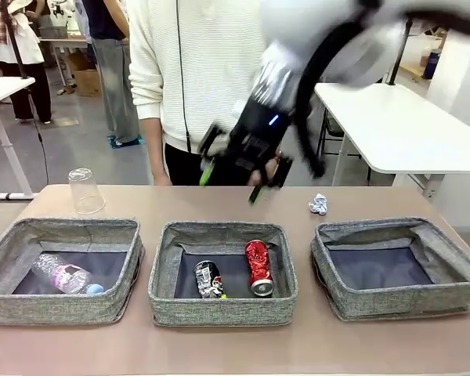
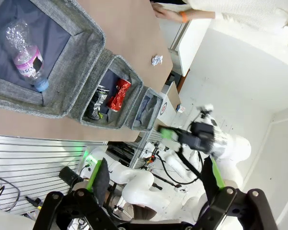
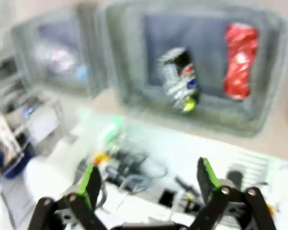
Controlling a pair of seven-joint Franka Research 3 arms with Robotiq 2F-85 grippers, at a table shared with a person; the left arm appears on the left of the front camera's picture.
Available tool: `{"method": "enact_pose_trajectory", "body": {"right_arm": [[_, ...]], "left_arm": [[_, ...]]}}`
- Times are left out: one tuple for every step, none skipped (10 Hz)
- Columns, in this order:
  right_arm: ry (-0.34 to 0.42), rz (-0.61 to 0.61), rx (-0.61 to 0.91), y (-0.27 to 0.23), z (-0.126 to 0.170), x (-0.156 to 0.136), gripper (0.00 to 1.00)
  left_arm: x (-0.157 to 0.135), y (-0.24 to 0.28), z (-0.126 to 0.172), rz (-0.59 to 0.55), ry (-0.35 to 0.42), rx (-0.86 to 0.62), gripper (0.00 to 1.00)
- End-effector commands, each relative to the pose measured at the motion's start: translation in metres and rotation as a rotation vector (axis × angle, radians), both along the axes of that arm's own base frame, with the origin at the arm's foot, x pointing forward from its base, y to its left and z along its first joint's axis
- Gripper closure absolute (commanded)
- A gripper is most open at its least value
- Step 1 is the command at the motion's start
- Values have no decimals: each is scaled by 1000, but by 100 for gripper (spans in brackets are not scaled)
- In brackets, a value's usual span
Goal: Sort the waste into the appropriate baskets.
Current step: Place the picked waste into the Fabric basket indicated by the person.
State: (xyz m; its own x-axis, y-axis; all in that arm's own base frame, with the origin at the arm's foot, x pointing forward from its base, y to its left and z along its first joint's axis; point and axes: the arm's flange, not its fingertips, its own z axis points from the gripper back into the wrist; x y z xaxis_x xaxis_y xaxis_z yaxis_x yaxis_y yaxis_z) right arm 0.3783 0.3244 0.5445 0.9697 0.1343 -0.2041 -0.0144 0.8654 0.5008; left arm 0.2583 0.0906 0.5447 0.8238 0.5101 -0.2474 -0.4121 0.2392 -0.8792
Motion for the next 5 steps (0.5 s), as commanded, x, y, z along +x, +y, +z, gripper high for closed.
{"method": "enact_pose_trajectory", "body": {"right_arm": [[209, -111, 417, -111, 25, -21, 0], [159, -136, 605, -162, 27, -38, 0], [129, -192, 692, -215, 17, -58, 0], [76, -195, 796, -255, 4, -77, 0], [66, -247, 822, -288, -16, -95, 0]], "left_arm": [[-1, 2, 0, -5, -12, -2, 0], [-1, 2, 0, -5, -12, -2, 0], [-1, 2, 0, -5, -12, -2, 0], [-1, 2, 0, -5, -12, -2, 0], [-1, 2, 0, -5, -12, -2, 0]]}}
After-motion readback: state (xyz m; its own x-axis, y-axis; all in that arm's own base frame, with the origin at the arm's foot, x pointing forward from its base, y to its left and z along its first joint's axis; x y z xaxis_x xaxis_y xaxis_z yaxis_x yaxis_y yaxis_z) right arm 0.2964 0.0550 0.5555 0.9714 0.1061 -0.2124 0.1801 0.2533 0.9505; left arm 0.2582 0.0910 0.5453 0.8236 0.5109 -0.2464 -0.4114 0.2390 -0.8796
